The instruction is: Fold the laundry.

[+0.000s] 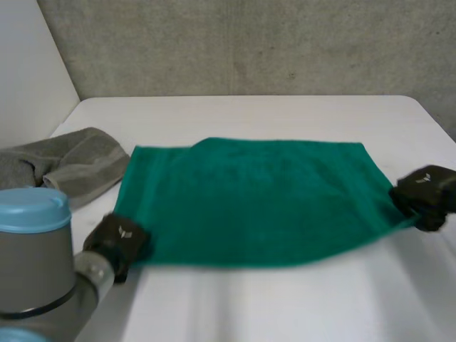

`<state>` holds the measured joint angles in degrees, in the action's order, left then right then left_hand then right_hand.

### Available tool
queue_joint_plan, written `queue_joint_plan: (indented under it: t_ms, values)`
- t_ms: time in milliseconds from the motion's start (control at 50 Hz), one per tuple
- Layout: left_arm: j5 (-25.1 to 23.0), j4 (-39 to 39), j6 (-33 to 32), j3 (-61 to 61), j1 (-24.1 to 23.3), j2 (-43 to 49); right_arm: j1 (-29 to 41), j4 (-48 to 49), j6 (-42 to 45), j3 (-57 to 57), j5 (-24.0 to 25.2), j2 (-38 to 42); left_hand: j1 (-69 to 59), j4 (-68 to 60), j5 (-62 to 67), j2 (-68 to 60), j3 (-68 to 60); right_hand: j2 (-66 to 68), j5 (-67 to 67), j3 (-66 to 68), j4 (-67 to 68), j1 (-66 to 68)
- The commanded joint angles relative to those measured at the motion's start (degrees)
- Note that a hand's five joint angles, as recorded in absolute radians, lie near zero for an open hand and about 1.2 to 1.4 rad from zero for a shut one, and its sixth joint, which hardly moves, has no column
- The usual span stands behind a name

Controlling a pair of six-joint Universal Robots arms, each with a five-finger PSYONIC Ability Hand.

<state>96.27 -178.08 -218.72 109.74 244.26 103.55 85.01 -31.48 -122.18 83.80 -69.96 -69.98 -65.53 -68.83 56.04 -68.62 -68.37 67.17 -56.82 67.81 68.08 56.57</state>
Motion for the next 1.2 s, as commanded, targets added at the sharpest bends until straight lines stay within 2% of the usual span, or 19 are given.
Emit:
queue_joint_plan:
  t_ms: [20,120,260,320,480,620,700,800,940,960,1000,1040,1060,1100,1200]
  values:
    - [-0.4,16.4,0.2,2.0,-1.2,-8.0,-4.6,-7.7,11.5,6.1,0.3,-6.1,-14.5,-11.2,14.0,-11.4,-11.6,12.8,-13.2,12.2,11.9,23.4]
    - [-0.4,11.5,0.2,-0.9,-1.9,-7.8,-4.3,-5.2,11.6,7.5,0.4,-6.0,-14.5,-11.2,14.0,-11.4,-11.6,12.8,-13.2,12.2,11.9,23.4]
    - [-0.2,2.0,0.0,-10.1,-1.9,3.0,-2.7,6.6,1.9,4.9,-0.4,-1.1,-14.5,-11.2,14.0,-11.4,-11.6,12.8,-13.2,12.2,11.9,23.4]
    - [0.1,-1.3,0.0,-15.9,-1.9,9.2,0.3,10.7,-1.7,2.3,-1.5,1.9,-14.5,-11.2,14.0,-11.4,-11.6,12.8,-13.2,12.2,11.9,23.4]
    - [1.2,-8.6,-0.5,-31.2,-1.3,21.4,6.3,20.5,-6.8,-6.7,-9.2,9.9,-14.5,-11.2,14.0,-11.4,-11.6,12.8,-13.2,12.2,11.9,23.4]
    - [0.9,-17.2,-10.7,-39.9,-0.9,30.3,10.1,27.0,-9.4,-14.8,-12.9,17.5,-14.5,-11.2,14.0,-11.4,-11.6,12.8,-13.2,12.2,11.9,23.4]
    - [1.4,-25.8,-17.9,-42.4,1.0,34.0,11.0,31.2,-11.8,-19.7,-15.3,22.2,-14.5,-11.2,14.0,-11.4,-11.6,12.8,-13.2,12.2,11.9,23.4]
    - [0.8,-30.0,-18.9,-43.6,1.7,36.5,12.3,34.2,-12.1,-23.9,-16.6,26.2,-14.5,-11.2,14.0,-11.4,-11.6,12.8,-13.2,12.2,11.9,23.4]
    - [0.5,-30.7,-18.7,-46.5,1.7,40.0,13.4,38.9,-11.9,-29.4,-19.3,31.7,-14.5,-11.2,14.0,-11.4,-11.6,12.8,-13.2,12.2,11.9,23.4]
    - [0.4,-30.7,-18.6,-46.3,1.7,40.1,13.9,38.9,-11.9,-30.4,-20.3,32.4,-14.5,-11.2,14.0,-11.4,-11.6,-9.8,9.4,-10.4,-10.7,0.8]
    - [-0.3,-31.4,-18.3,-45.6,1.6,40.2,14.6,38.8,-11.9,-31.2,-21.9,33.1,17.0,20.3,-17.5,20.0,19.8,-57.2,56.8,-57.8,-58.1,-46.6]
    - [-0.7,-32.7,-18.2,-44.4,1.5,40.1,15.2,38.8,-12.1,-31.7,-24.5,33.1,55.5,58.8,-56.0,58.6,58.4,-57.2,56.8,-57.8,-58.1,-46.6]
    - [-0.8,-33.3,-18.2,-44.0,1.5,40.0,15.4,38.8,-12.3,-31.7,-25.2,32.9,51.7,55.0,-52.2,54.7,54.5,-57.2,56.8,-57.8,-58.1,-46.6]
    - [-0.8,-35.2,-18.1,-43.3,1.5,39.6,15.6,38.7,-12.6,-31.7,-26.4,32.0,55.5,58.8,-56.0,58.6,58.4,-57.2,56.8,-57.8,-58.1,-46.6]
    - [-0.2,-41.5,-18.0,-39.7,1.5,36.0,15.3,38.1,-16.1,-29.0,-26.7,23.7,55.5,58.8,-56.0,58.6,58.4,-57.2,56.8,-57.8,-58.1,-46.6]
